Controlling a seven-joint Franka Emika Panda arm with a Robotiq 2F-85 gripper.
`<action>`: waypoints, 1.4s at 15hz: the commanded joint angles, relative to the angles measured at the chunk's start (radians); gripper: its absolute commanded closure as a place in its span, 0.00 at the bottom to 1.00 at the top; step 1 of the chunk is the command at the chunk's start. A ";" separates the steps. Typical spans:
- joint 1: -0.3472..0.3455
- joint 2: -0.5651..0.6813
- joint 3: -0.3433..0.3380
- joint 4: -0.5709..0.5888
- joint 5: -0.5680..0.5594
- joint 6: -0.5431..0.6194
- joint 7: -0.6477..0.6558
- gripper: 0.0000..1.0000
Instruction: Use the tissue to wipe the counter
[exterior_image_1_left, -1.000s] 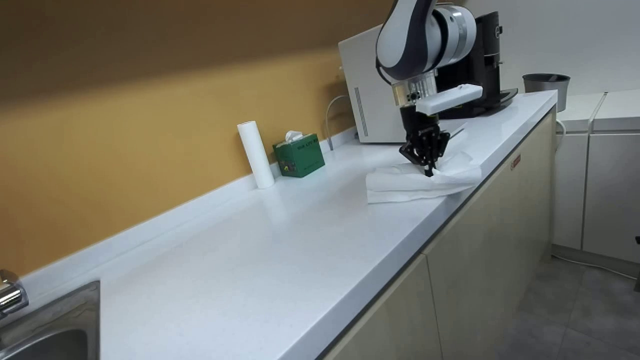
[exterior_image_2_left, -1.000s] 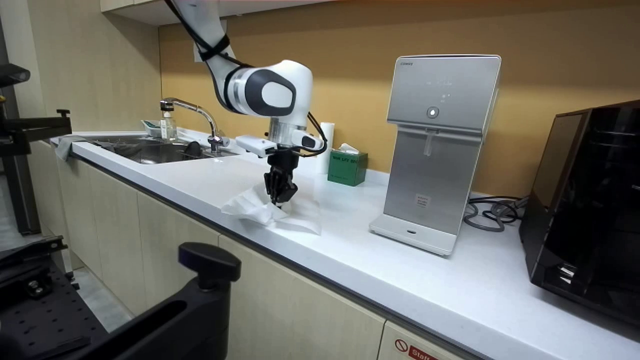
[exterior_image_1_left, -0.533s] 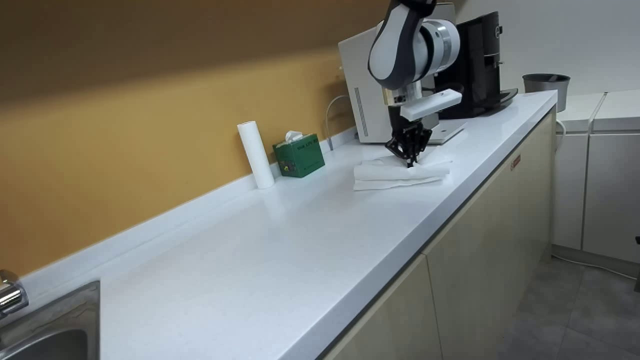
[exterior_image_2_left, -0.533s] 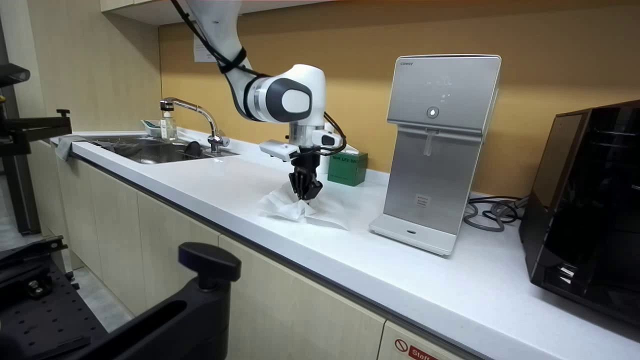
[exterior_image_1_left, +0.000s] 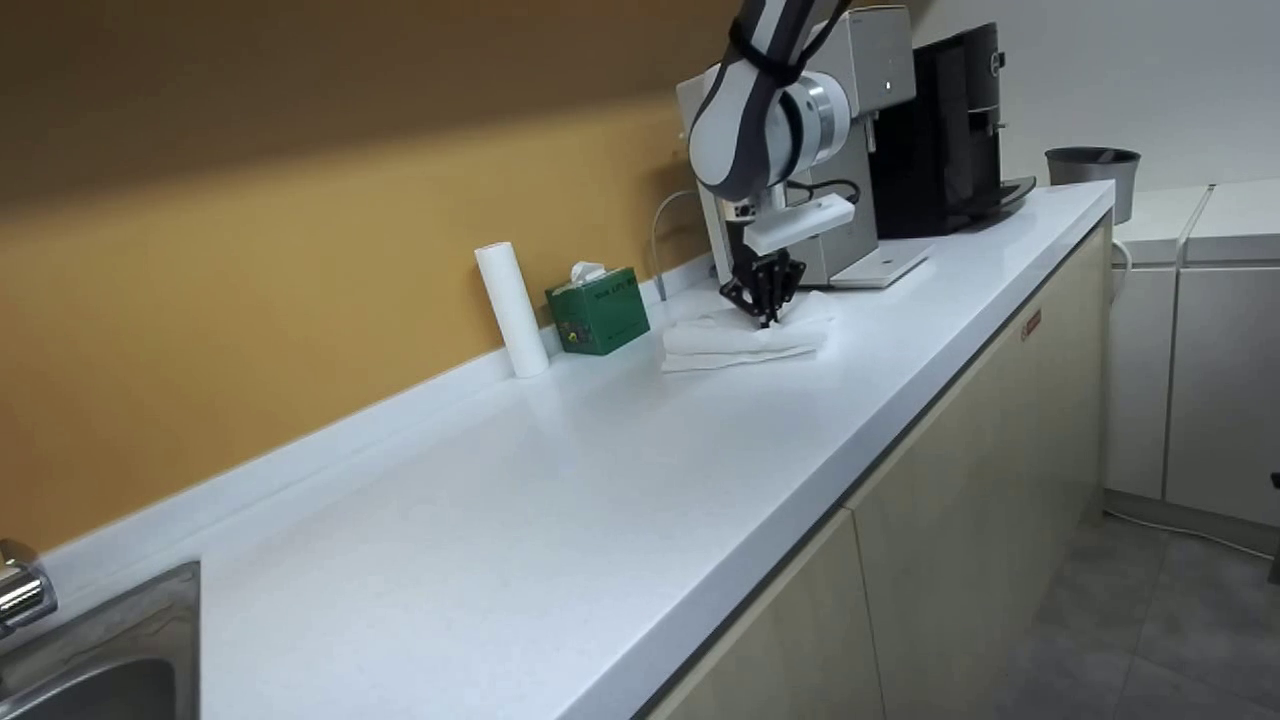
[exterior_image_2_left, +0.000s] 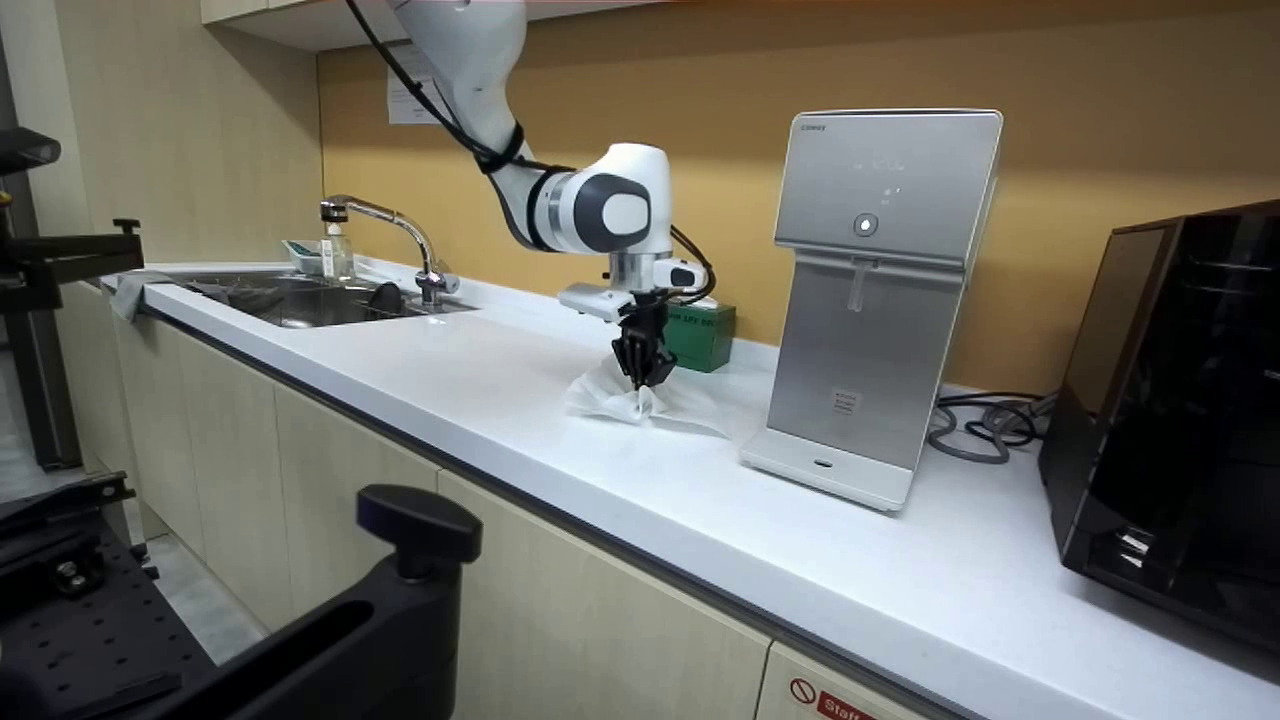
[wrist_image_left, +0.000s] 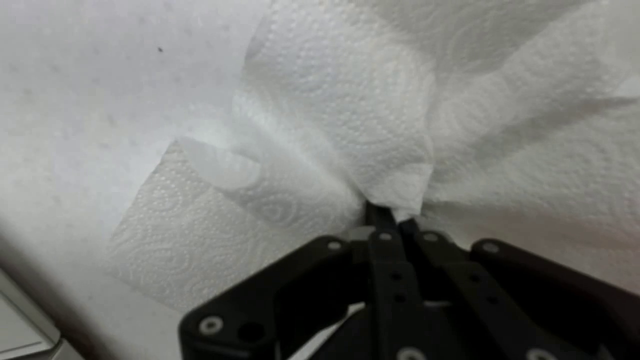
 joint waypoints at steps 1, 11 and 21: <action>0.008 0.077 -0.050 0.089 -0.030 -0.020 0.096 0.99; 0.024 -0.064 -0.113 -0.113 -0.083 -0.063 0.155 0.99; 0.049 -0.177 0.045 -0.268 -0.056 -0.078 0.056 0.99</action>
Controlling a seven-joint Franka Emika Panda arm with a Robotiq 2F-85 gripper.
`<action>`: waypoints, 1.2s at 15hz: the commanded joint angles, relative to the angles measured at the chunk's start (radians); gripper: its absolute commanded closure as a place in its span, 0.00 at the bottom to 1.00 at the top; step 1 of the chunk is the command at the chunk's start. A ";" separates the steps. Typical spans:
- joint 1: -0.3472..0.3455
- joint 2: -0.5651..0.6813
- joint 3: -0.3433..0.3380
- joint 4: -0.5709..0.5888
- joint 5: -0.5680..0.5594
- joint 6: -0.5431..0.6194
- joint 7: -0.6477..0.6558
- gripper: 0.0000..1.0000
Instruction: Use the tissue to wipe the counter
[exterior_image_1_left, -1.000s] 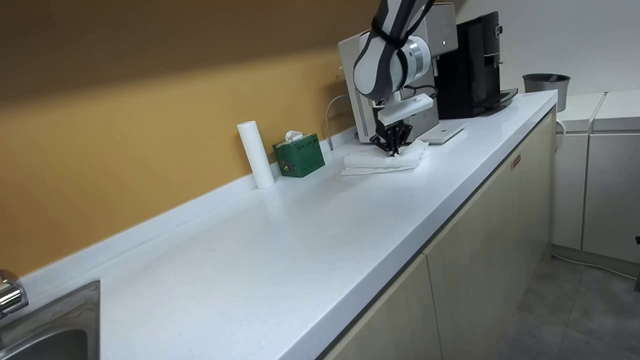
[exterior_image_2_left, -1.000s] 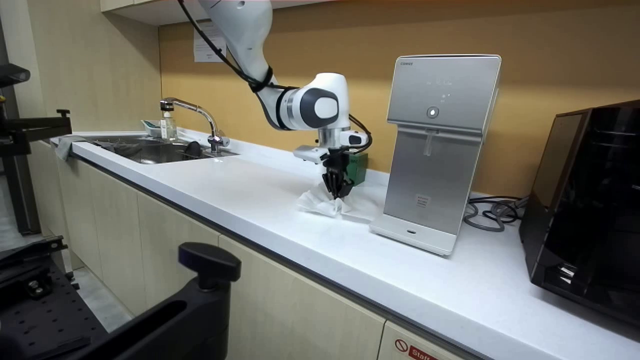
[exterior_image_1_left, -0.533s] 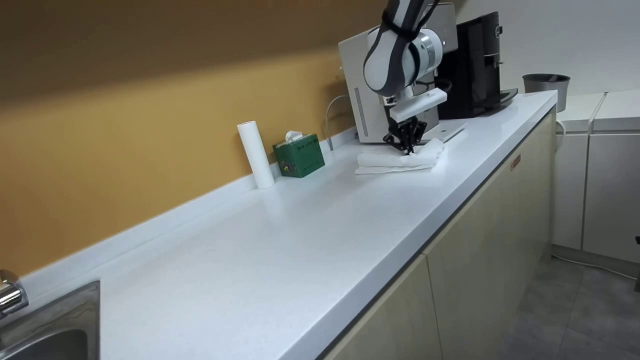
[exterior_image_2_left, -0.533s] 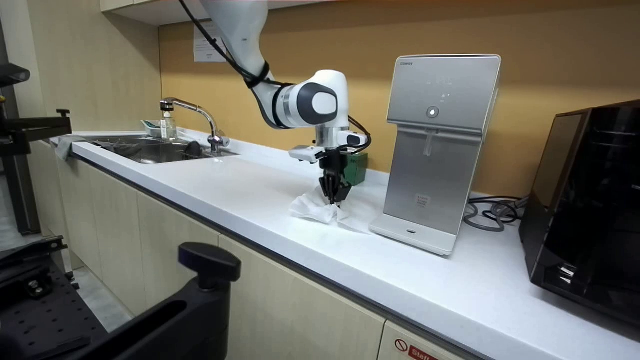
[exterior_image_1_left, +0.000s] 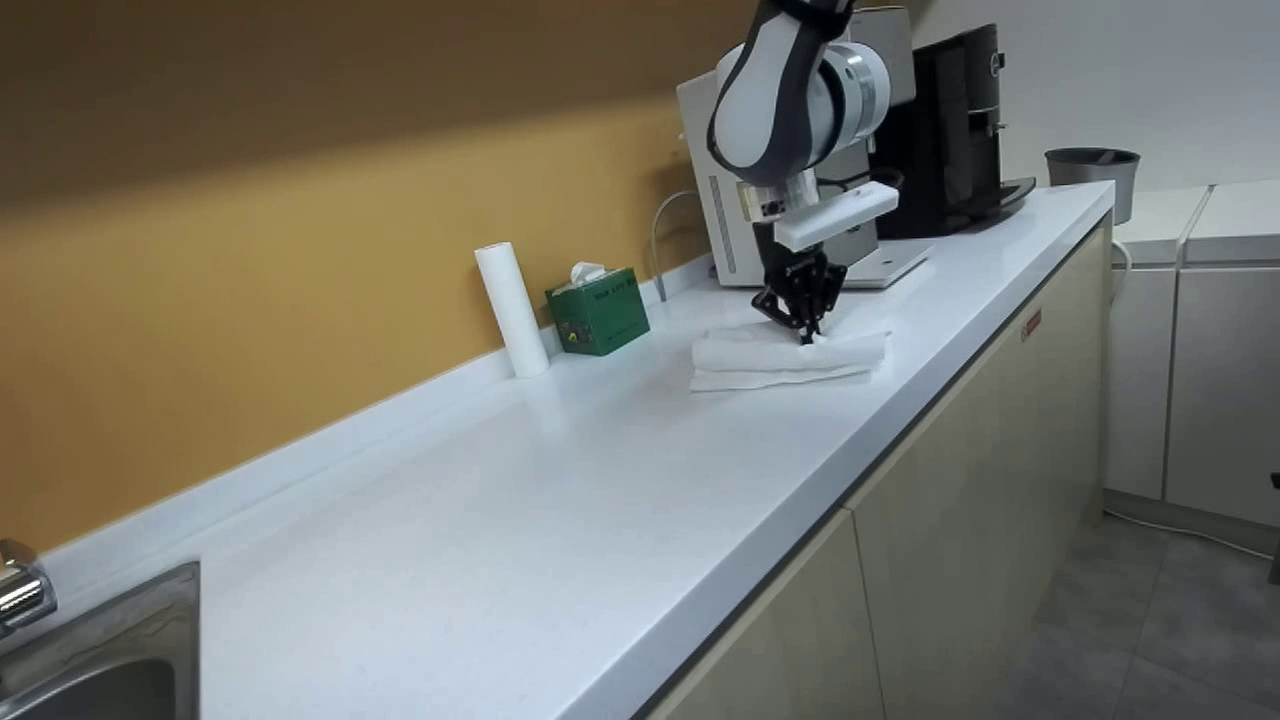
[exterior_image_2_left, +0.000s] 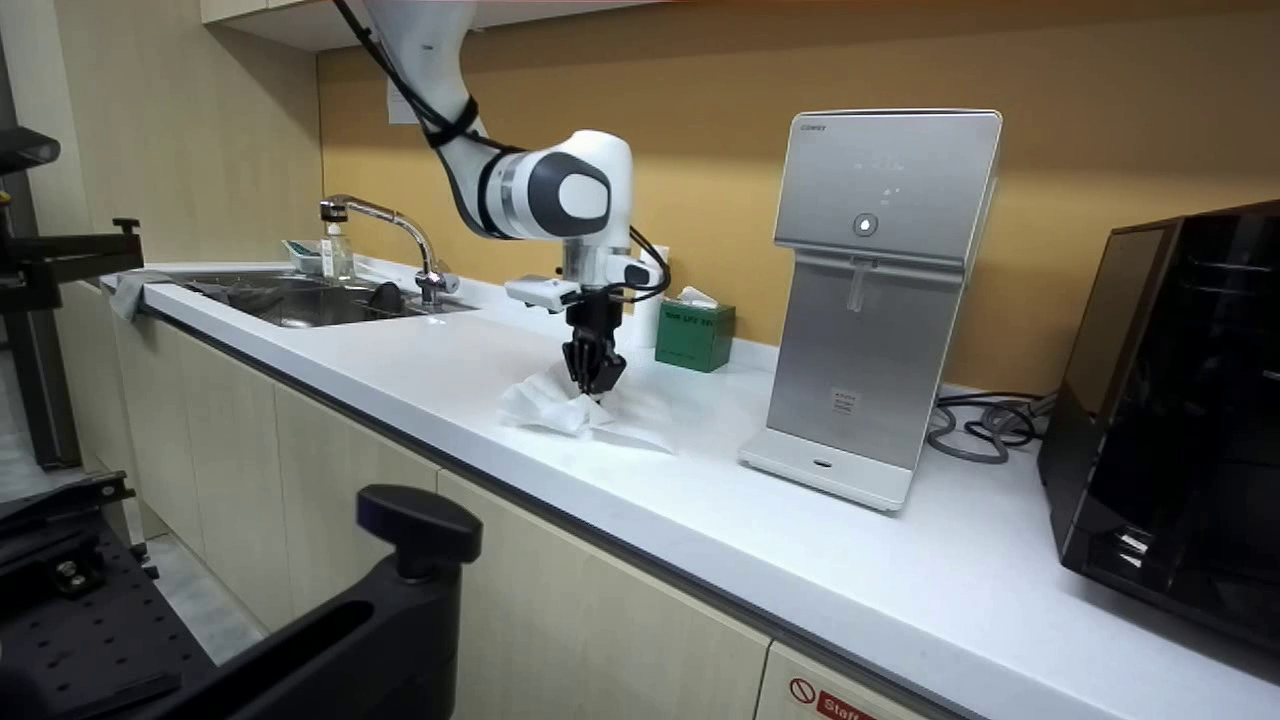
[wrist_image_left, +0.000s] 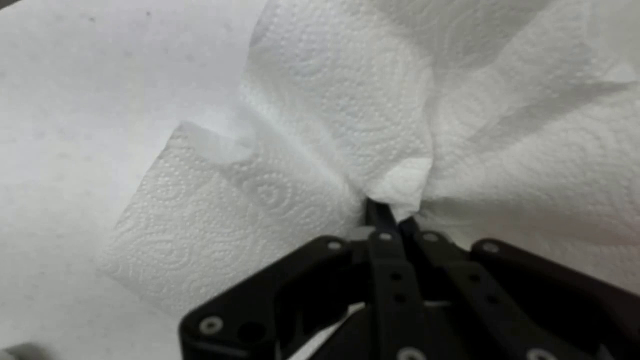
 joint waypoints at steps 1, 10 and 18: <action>0.031 0.002 0.035 -0.008 -0.014 -0.024 -0.013 0.99; 0.053 -0.054 -0.001 0.004 -0.057 -0.004 0.017 0.53; 0.031 -0.221 0.026 0.028 -0.040 -0.127 -0.025 0.01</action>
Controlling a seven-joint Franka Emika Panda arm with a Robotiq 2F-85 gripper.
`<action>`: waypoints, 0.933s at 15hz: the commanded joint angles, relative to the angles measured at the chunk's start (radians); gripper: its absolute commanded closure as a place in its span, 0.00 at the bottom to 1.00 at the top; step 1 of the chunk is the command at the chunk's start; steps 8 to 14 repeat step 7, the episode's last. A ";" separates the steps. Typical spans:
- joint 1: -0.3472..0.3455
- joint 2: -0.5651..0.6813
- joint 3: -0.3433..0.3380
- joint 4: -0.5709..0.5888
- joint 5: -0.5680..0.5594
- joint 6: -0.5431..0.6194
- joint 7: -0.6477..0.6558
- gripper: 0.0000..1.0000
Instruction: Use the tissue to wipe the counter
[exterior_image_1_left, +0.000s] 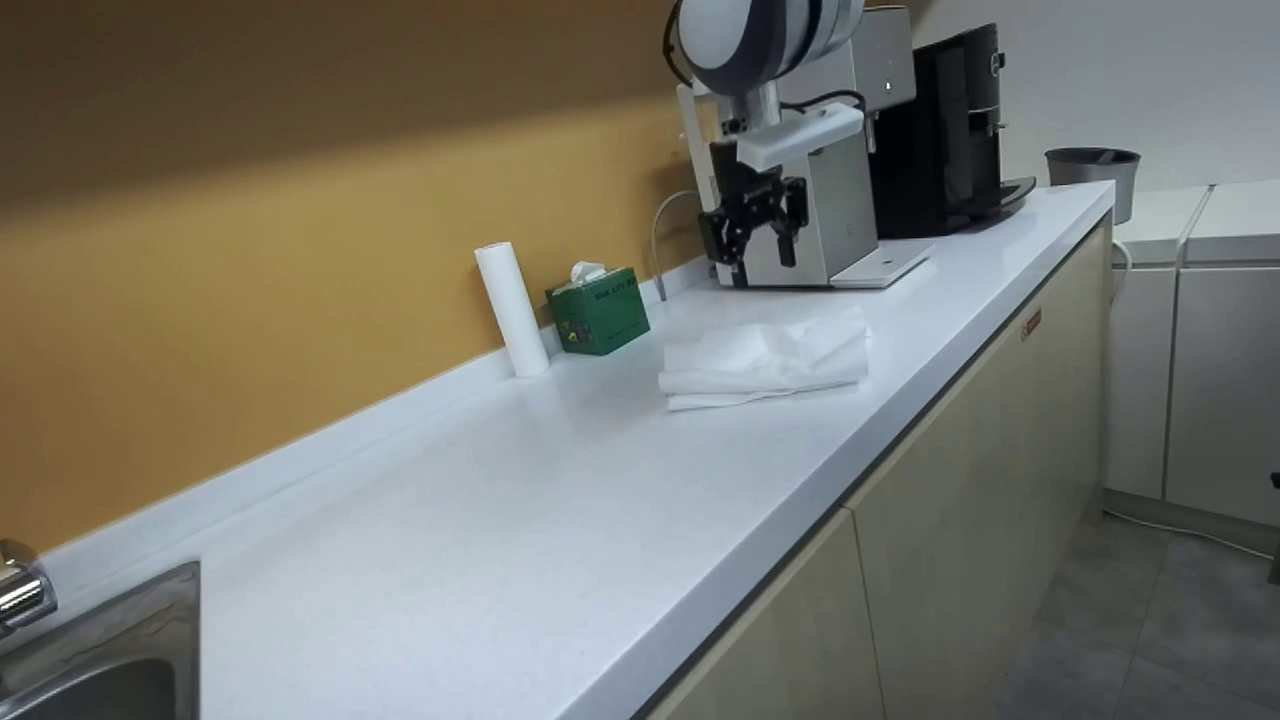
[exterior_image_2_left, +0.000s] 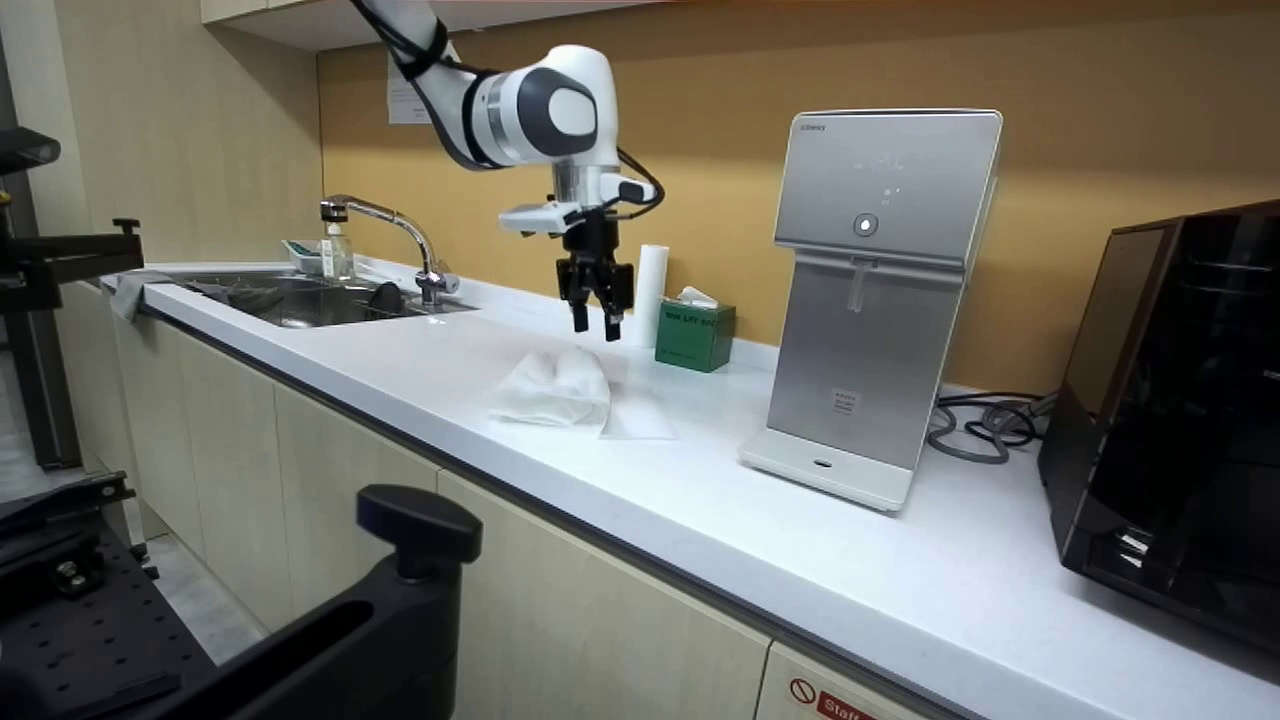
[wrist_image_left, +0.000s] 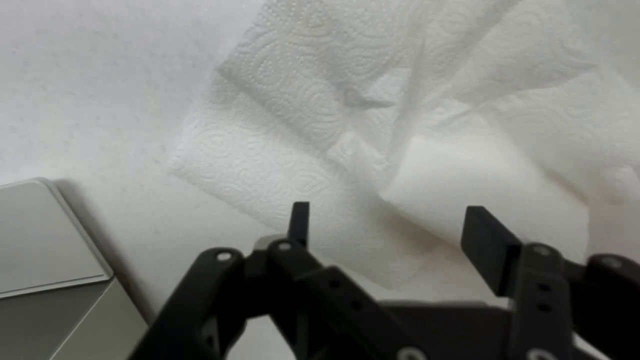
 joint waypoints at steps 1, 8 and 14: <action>-0.021 -0.079 0.035 0.014 0.051 -0.115 -0.027 0.00; -0.053 -0.088 0.084 0.030 0.274 -0.244 -0.158 0.00; -0.053 -0.088 0.084 0.030 0.274 -0.244 -0.158 0.00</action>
